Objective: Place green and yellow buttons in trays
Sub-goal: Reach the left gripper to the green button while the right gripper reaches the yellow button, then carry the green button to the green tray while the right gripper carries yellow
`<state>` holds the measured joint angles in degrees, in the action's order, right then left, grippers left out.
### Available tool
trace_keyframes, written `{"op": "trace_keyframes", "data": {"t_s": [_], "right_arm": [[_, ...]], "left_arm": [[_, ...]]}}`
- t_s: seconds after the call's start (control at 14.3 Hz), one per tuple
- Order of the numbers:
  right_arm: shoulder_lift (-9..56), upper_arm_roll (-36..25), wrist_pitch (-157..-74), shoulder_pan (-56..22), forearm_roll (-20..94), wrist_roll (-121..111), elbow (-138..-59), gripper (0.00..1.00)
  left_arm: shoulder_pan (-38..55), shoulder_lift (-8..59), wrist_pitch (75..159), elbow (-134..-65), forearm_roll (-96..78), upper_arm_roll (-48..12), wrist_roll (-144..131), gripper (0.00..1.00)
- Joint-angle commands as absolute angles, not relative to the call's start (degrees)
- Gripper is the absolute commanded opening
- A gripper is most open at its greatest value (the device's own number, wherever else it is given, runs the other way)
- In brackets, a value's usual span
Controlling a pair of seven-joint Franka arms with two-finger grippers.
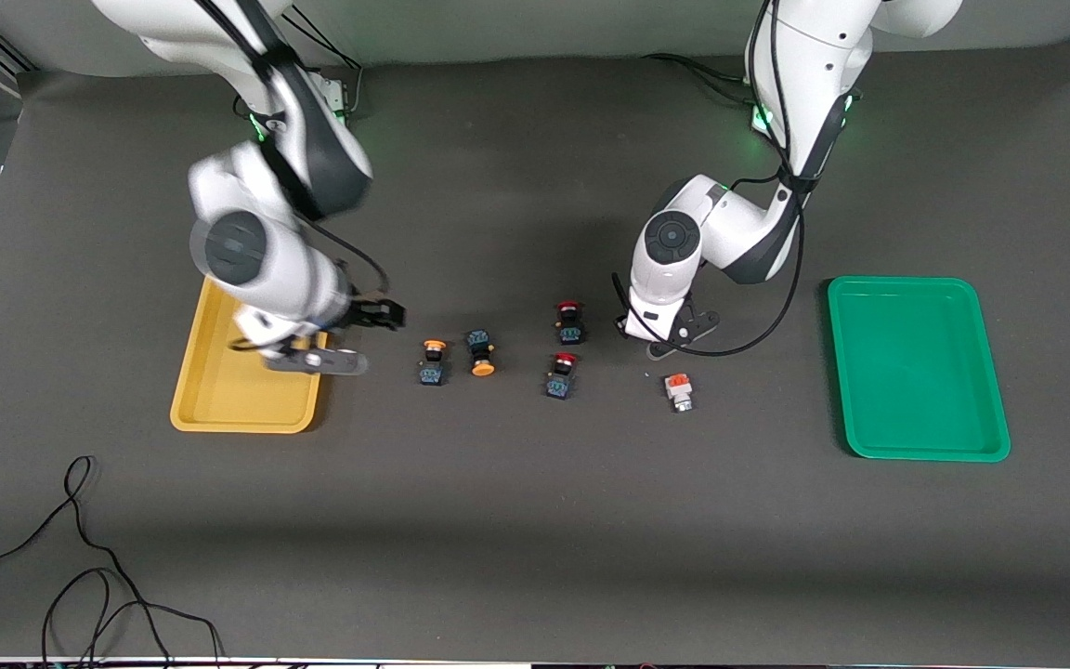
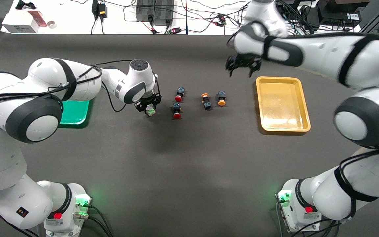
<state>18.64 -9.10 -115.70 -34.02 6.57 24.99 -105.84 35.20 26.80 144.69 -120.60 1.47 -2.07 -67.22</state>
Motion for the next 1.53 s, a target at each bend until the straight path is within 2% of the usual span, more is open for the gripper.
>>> {"op": "trace_keyframes", "data": {"t_s": [0.0,0.21,0.35,0.49,0.63,0.7,0.77,0.91,1.19,1.33,1.47], "right_arm": [[25.6,-9.7,-123.5,-35.8,10.5,25.8,-104.8,1.0],[30.8,-9.8,-130.3,-38.1,13.4,25.8,-104.7,1.0],[33.7,-9.8,-133.6,-38.8,13.5,25.8,-104.8,1.0],[35.9,-9.8,-136.6,-38.8,13.4,25.8,-104.8,1.0],[37.1,-10.1,-137.6,-38.8,13.2,25.7,-104.7,1.0],[37.3,-10.2,-137.7,-38.7,13.2,25.7,-104.8,0.95],[37.4,-10.2,-137.7,-38.6,13.2,25.7,-104.7,0.73],[37.4,-10.2,-137.7,-38.6,13.2,25.8,-104.8,0.0],[33.9,-10.4,-135.5,-38.4,12.9,27.2,-104.6,0.0],[30.3,-12.6,-130.1,-38.6,12.7,26.9,-104.2,0.0],[24.8,-15.6,-121.7,-38.4,11.7,23.8,-104.3,0.0]], "left_arm": [[35.9,26.0,144.1,-120.5,2.5,-1.3,-69.1,0.07],[33.7,19.2,136.8,-118.4,2.5,-0.8,-66.4,0.03],[30.3,12.8,124.1,-113.1,1.6,-1.1,-58.8,0.0],[28.8,9.5,111.0,-105.5,0.2,-1.0,-50.2,0.0],[27.1,8.0,101.5,-99.8,-0.7,-0.8,-41.0,0.0],[25.2,7.0,99.0,-99.2,-0.8,-0.9,-37.0,0.0],[23.3,5.6,97.8,-99.4,-0.9,-0.8,-33.7,0.0],[16.5,4.1,94.7,-99.9,-1.3,-0.8,-25.9,0.0],[2.1,3.6,94.0,-100.1,1.0,-0.5,-8.3,0.0],[-3.2,4.3,95.6,-100.2,2.1,-0.5,-0.4,0.0],[-4.8,5.4,101.8,-104.2,2.2,-0.5,2.7,0.0]]}}
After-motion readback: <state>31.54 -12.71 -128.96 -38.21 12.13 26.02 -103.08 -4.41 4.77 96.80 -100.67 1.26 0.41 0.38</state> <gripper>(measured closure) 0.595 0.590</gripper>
